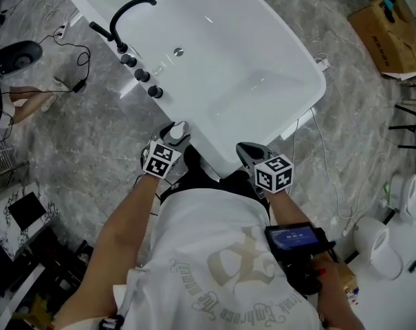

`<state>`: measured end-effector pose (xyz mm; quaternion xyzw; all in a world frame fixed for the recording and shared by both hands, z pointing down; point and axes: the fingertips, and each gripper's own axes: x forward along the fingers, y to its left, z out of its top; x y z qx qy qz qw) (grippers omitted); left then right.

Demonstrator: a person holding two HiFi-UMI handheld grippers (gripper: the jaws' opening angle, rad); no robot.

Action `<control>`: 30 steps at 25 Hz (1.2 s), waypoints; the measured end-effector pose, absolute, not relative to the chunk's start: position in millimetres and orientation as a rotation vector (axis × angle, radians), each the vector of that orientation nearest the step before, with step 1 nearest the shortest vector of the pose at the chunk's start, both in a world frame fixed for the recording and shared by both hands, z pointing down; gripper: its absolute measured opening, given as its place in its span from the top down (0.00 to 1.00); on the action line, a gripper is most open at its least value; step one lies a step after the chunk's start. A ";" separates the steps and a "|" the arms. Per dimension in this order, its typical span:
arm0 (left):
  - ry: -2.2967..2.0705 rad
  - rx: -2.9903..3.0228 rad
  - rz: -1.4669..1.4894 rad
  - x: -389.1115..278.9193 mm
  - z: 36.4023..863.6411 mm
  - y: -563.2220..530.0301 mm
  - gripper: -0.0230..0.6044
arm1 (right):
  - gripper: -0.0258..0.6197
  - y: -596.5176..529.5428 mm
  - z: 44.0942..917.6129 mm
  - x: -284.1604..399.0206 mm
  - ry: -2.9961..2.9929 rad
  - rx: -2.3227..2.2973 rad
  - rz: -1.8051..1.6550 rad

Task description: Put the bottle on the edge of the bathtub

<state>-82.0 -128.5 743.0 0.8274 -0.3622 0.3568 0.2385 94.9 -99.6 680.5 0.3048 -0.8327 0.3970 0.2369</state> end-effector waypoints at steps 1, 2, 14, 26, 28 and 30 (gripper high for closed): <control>-1.002 2.263 0.974 -86.0 740.5 -128.2 0.53 | 0.95 -100.0 680.9 92.3 -2.288 0.835 1.087; -1.014 2.258 0.969 -89.4 738.7 -127.5 0.53 | 0.95 -99.8 681.2 90.1 -2.293 0.832 1.085; -1.118 2.197 0.805 -91.6 706.5 -115.8 0.53 | 0.95 -98.6 674.2 89.2 -2.336 0.866 1.051; -1.138 2.230 0.669 -109.6 670.4 -83.3 0.63 | 0.95 -79.7 657.6 61.5 -2.390 0.930 0.998; -1.142 2.240 0.644 -116.7 661.2 -75.7 0.63 | 0.95 -73.1 650.0 52.8 -2.402 0.939 0.986; -1.146 2.246 0.624 -120.0 653.8 -71.7 0.64 | 0.95 -69.9 644.8 48.1 -2.411 0.944 0.975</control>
